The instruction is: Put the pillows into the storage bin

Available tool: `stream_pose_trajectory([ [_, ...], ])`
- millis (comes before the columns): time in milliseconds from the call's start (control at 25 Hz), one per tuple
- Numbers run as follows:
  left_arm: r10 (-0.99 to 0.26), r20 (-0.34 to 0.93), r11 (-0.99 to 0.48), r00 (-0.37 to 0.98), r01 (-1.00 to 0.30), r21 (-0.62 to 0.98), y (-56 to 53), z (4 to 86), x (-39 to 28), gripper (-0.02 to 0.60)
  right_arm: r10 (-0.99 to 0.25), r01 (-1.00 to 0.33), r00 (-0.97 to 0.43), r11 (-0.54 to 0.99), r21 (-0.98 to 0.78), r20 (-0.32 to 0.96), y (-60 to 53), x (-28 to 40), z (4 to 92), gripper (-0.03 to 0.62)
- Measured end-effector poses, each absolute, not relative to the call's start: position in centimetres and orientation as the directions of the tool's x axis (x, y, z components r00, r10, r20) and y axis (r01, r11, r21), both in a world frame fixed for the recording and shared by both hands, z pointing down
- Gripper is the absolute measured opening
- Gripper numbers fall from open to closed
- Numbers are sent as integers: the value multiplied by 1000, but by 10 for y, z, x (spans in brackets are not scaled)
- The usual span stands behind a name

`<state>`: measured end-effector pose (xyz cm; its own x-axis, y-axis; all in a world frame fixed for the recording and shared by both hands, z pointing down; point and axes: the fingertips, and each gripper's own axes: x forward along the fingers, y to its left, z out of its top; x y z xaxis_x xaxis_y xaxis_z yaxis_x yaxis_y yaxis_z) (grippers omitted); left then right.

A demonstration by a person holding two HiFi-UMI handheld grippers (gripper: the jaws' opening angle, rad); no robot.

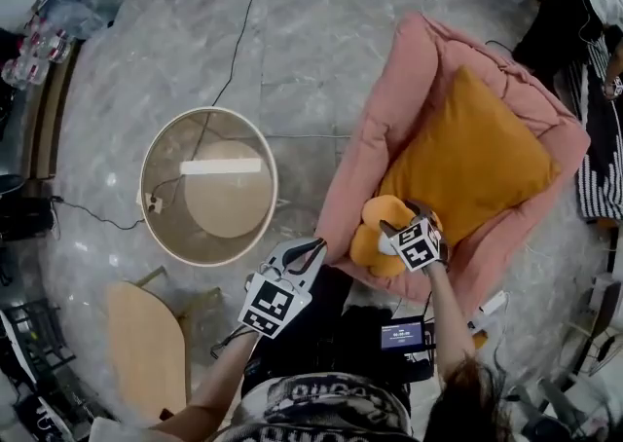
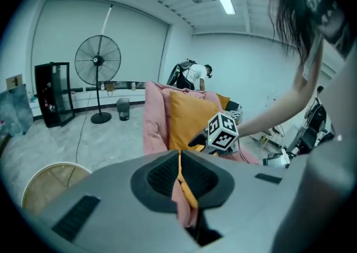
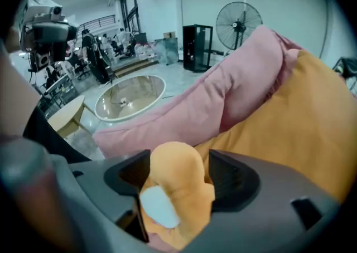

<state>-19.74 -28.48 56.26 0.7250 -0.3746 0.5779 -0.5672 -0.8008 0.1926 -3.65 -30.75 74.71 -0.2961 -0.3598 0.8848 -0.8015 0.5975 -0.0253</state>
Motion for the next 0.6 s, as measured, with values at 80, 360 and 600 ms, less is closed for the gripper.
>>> stream_pose_trajectory([
  [80,-390,590,-781,707,-594,196,-287,567,-207,20,-304,-765,-283,643,-23,910,-316,-38,767,345],
  [360,-391,607,-766,692,-610,202,-287,573,-223,20,-181,-780,-297,612,-129,937,-305,-51,798,271],
  [600,-359,581,-809,730,-554,196,-300,565,-202,20,-281,-858,-343,483,-177,896,-287,-46,762,146],
])
